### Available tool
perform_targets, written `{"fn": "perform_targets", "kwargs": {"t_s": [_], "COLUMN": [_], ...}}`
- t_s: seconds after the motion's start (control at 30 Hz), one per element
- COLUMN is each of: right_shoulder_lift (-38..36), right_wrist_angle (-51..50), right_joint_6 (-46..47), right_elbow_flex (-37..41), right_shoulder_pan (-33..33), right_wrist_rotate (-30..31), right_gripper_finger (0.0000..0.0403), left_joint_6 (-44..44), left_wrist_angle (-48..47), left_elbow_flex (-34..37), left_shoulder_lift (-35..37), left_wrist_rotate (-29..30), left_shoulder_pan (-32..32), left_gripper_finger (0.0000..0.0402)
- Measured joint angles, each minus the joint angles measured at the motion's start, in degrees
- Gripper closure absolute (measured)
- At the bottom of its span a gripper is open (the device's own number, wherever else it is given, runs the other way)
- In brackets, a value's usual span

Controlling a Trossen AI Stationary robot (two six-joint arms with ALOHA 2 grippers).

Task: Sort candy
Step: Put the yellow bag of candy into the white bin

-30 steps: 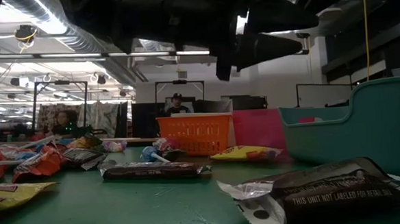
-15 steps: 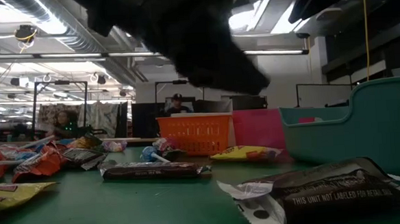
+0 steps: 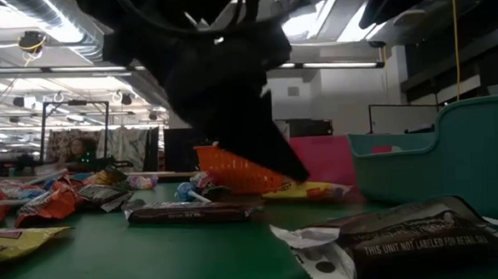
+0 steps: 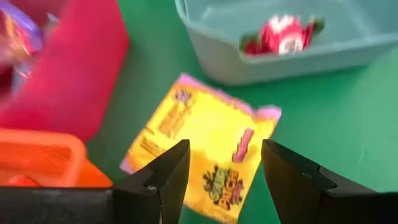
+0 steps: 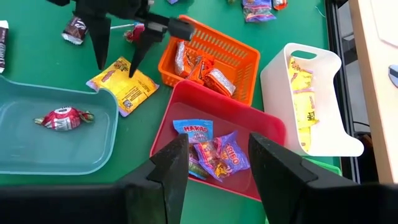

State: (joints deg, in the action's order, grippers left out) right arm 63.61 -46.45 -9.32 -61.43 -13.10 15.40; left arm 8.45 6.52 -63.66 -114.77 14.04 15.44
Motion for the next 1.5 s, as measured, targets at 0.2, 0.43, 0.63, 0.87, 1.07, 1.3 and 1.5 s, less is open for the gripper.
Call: {"fn": "perform_targets", "kwargs": {"t_s": [0.2,0.43,0.63,0.87,1.07,1.3,1.5], "right_shoulder_lift": [0.0,0.0,0.0,0.01,0.0,0.0,0.0], "right_wrist_angle": [-0.03,-0.01,-0.01,0.01,0.1,0.08,-0.01], "right_joint_6": [0.0,0.0,0.0,0.01,0.02,0.0,-1.15], "right_elbow_flex": [0.0,0.0,0.0,0.0,0.0,0.0,0.0], "right_shoulder_pan": [0.0,0.0,0.0,0.0,-0.01,0.0,0.0], "right_wrist_rotate": [-0.01,0.0,-0.02,0.0,0.0,0.0,0.02], "right_gripper_finger": [0.0237,0.0237,0.0237,0.0237,0.0237,0.0237,0.0237], "left_joint_6": [-0.2,0.15,0.15,2.08,6.96,7.5,6.12], "left_wrist_angle": [-1.93,-4.0,-4.15,-4.16,-3.52,-7.68,-8.45], "left_elbow_flex": [-0.01,-0.07,-0.07,0.13,0.11,0.09,0.04], "left_shoulder_lift": [-1.23,-1.21,-1.21,0.75,5.78,13.31,20.38], "left_wrist_rotate": [0.05,0.03,0.01,-1.77,-7.53,-7.51,-7.36], "left_shoulder_pan": [0.0,0.11,0.11,0.11,-0.11,-2.14,-7.31], "left_gripper_finger": [0.0223,0.0286,0.0361,0.0395,0.04,0.0401,0.0401]}}
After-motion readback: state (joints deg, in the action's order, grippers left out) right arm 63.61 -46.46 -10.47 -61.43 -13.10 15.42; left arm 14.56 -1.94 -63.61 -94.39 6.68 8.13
